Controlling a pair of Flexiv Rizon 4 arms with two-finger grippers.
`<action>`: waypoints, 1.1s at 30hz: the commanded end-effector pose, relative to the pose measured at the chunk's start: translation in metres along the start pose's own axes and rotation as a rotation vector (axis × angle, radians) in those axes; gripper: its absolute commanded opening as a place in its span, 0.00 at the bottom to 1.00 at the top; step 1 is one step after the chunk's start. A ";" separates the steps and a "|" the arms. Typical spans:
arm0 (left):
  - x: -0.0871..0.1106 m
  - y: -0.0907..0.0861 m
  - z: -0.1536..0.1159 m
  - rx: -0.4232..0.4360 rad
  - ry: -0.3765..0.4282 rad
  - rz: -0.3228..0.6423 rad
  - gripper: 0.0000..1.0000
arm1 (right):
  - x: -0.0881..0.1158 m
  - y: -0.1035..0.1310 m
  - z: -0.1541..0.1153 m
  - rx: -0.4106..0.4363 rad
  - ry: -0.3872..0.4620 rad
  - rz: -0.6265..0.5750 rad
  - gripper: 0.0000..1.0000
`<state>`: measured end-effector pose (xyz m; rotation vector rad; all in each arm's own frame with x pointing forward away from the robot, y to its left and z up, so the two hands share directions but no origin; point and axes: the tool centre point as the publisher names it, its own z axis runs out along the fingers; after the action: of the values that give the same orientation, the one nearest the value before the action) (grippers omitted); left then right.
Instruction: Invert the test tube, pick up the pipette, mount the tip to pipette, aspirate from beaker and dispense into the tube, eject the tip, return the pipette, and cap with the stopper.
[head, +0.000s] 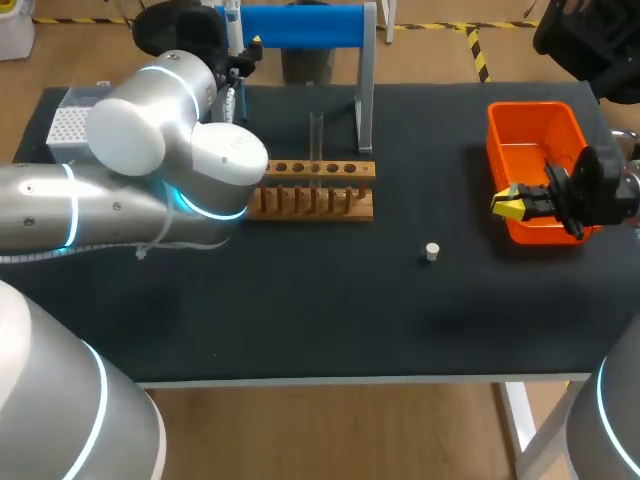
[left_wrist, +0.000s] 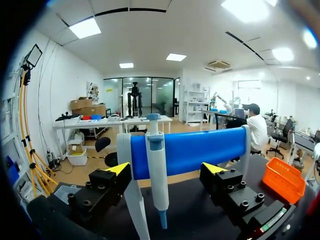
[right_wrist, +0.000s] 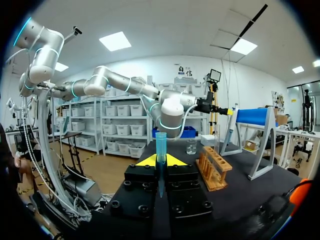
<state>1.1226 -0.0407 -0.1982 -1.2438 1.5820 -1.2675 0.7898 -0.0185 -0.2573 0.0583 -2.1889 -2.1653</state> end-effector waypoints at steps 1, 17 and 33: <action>0.002 0.001 0.009 -0.002 -0.010 -0.004 0.72 | 0.001 0.000 0.000 0.001 -0.001 0.000 0.00; -0.005 -0.002 0.024 -0.009 -0.034 -0.004 0.58 | 0.001 0.000 0.000 0.001 -0.001 0.000 0.00; -0.008 -0.004 0.032 -0.023 -0.103 -0.003 0.60 | 0.001 0.000 0.000 0.001 -0.001 0.000 0.00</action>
<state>1.1536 -0.0340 -0.2027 -1.2880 1.5373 -1.2004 0.7898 -0.0185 -0.2573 0.0584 -2.1889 -2.1653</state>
